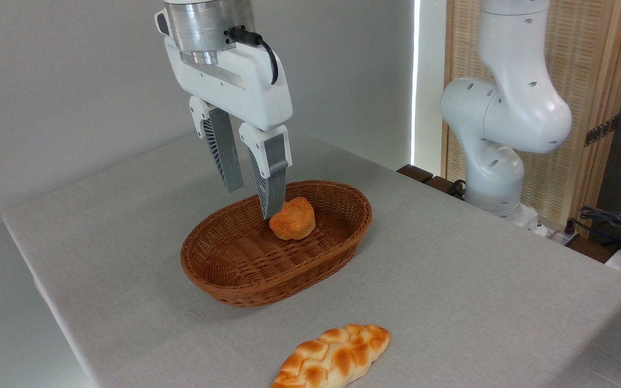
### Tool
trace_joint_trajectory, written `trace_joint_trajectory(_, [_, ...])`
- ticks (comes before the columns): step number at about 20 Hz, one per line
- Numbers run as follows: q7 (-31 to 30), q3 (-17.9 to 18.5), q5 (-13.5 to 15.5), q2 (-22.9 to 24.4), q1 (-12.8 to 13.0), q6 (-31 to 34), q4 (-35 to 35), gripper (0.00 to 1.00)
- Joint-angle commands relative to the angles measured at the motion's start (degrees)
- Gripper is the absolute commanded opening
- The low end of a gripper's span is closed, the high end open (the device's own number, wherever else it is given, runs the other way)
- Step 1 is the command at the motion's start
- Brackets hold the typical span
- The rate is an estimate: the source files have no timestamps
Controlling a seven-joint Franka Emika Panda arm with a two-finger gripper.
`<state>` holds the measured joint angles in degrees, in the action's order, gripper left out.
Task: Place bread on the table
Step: 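Lower the open gripper toward the round orange bun in the basket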
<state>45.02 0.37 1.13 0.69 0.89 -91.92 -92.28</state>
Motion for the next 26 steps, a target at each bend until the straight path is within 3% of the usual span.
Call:
trace_joint_trajectory(1, [0.95,0.24,0.37,-0.16,0.17,1.31,0.61,1.0])
trace_joint_trajectory(12, [0.87,0.33,0.37,0.54,0.17,1.31,-0.52,1.0])
trace_joint_trajectory(16, [0.51,-0.02,0.89,7.72,1.04,-1.31,-11.3,1.0])
trace_joint_trajectory(20, [0.78,0.07,0.89,18.63,3.86,-9.84,-27.92,1.0])
trace_joint_trajectory(26, [0.95,0.07,0.89,18.56,10.97,-13.35,-34.53,1.0])
